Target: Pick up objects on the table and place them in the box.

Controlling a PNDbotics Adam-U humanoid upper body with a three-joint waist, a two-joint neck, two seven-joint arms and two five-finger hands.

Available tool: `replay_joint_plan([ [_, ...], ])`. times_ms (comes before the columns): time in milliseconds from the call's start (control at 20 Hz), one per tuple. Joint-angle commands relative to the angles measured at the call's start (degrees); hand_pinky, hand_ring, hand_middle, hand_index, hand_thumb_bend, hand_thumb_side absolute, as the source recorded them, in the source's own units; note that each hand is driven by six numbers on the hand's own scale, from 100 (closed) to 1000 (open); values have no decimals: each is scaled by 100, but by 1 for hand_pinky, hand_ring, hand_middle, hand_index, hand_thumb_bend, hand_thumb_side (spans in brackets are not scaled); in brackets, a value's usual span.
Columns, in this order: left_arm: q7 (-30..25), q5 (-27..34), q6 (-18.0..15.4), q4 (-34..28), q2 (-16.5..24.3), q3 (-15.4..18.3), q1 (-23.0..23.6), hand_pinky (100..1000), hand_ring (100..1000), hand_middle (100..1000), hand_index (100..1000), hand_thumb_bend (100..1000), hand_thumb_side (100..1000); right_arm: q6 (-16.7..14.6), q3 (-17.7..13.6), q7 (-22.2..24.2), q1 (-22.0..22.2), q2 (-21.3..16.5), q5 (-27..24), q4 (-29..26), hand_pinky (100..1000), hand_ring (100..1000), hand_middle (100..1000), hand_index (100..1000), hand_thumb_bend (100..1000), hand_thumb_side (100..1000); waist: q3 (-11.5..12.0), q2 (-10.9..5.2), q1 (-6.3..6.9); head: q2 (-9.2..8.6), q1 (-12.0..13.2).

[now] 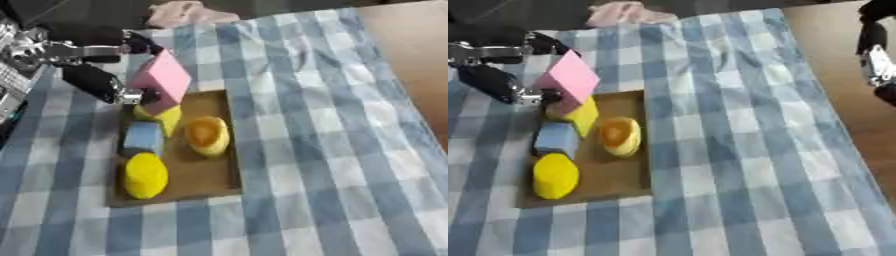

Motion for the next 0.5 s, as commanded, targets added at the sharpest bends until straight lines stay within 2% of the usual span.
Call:
replay_joint_plan([
  [50,-373,51,-493,-185,164,68,-81,1000,957,861,995,363,816,13,-73,0,-27,-113,-25,-86,875,691,654,857,100,470,2,-164,-29,-28,-10],
  [250,-327,125,-475,-277,170,91,-67,1000,947,850,979,300,813,15,-71,7,-24,-112,-38,-86,874,692,654,857,100,470,10,-189,-33,-29,-18],
  [400,-380,195,-434,-316,172,83,-59,1000,951,858,990,350,848,14,-73,0,-22,-111,-50,-86,874,691,654,857,100,470,13,-209,-38,-28,-15],
  [500,-431,210,-421,-349,181,73,-49,1000,950,856,989,343,853,15,-70,3,-21,-109,-57,-86,874,691,654,857,100,470,15,-220,-44,-30,-16],
])
